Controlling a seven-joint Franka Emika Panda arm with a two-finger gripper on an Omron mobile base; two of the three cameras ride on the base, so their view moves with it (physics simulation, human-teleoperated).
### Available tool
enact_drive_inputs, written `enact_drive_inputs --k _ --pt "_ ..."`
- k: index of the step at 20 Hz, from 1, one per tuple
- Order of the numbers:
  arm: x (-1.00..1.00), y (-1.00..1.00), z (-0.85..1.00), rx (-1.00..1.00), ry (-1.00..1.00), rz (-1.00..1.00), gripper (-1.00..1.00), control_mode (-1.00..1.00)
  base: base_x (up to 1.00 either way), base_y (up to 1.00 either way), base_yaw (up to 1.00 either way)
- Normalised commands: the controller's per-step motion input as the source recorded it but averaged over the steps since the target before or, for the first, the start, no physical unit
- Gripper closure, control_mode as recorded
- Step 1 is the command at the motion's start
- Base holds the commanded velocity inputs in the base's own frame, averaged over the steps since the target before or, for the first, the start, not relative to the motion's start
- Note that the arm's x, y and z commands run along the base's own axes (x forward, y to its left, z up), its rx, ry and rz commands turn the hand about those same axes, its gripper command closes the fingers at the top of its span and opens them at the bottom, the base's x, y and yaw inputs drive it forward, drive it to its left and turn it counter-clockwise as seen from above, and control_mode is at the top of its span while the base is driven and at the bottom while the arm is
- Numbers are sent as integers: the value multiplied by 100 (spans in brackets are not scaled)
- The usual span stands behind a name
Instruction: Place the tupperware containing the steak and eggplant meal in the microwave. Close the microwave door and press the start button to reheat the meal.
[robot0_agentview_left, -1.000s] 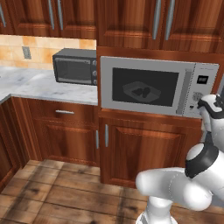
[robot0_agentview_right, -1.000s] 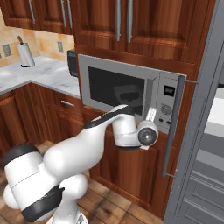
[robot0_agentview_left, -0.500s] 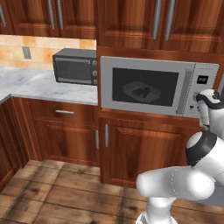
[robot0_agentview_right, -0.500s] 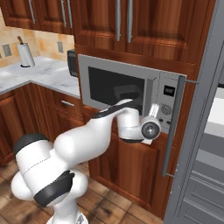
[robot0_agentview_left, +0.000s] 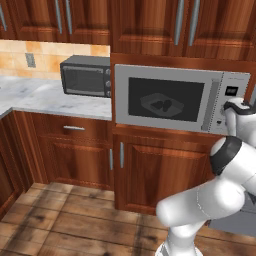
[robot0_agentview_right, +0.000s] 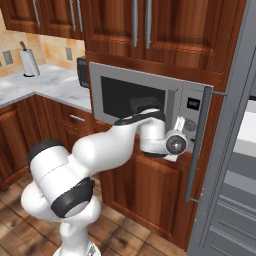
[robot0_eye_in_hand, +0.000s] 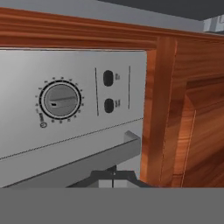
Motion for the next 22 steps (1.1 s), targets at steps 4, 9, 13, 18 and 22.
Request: enact_drive_inputs --k 4,9,13,18,22 --pt "22 -14 -24 0 0 0 100 -100 0 0 0" --pt "22 -11 -28 0 0 0 100 -100 0 0 0" --pt "25 -11 -25 0 0 0 100 -100 0 0 0" --pt "24 -22 -9 0 0 0 100 -100 0 0 0" --pt "24 -25 -4 0 0 0 100 -100 0 0 0"
